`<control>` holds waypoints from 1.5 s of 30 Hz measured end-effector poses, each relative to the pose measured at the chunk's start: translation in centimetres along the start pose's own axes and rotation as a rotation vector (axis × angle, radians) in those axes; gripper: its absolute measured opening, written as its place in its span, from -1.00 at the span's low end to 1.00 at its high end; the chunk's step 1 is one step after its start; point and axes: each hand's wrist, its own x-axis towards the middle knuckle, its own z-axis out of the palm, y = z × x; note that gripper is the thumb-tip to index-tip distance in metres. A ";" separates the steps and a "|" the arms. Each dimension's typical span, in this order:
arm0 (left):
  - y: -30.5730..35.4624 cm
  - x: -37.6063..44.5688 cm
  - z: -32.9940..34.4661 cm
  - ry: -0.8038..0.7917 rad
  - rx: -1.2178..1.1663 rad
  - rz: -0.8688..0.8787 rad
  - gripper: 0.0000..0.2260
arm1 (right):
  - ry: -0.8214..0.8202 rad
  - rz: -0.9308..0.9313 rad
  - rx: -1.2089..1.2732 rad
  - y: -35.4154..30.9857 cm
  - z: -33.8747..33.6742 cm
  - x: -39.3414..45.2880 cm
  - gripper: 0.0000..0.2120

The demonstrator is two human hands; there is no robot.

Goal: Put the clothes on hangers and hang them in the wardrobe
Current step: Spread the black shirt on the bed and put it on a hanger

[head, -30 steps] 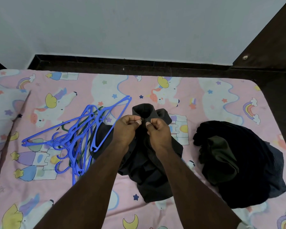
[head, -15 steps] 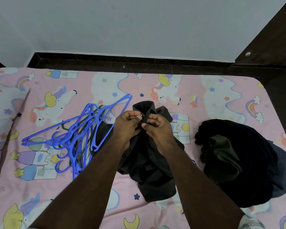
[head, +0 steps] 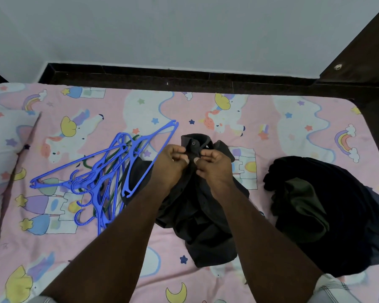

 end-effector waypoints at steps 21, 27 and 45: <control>-2.7 0.0 0.1 0.061 0.156 0.030 -0.84 | 0.090 -0.027 -0.036 1.1 -0.2 -0.2 -0.79; -1.8 -0.3 0.5 0.038 0.222 0.052 -0.82 | 0.116 -0.223 -0.399 1.1 1.0 -0.6 -0.79; -2.1 -0.1 -0.1 0.029 -0.005 -0.041 -0.90 | 0.001 -0.216 -0.306 1.5 0.5 -1.0 -0.76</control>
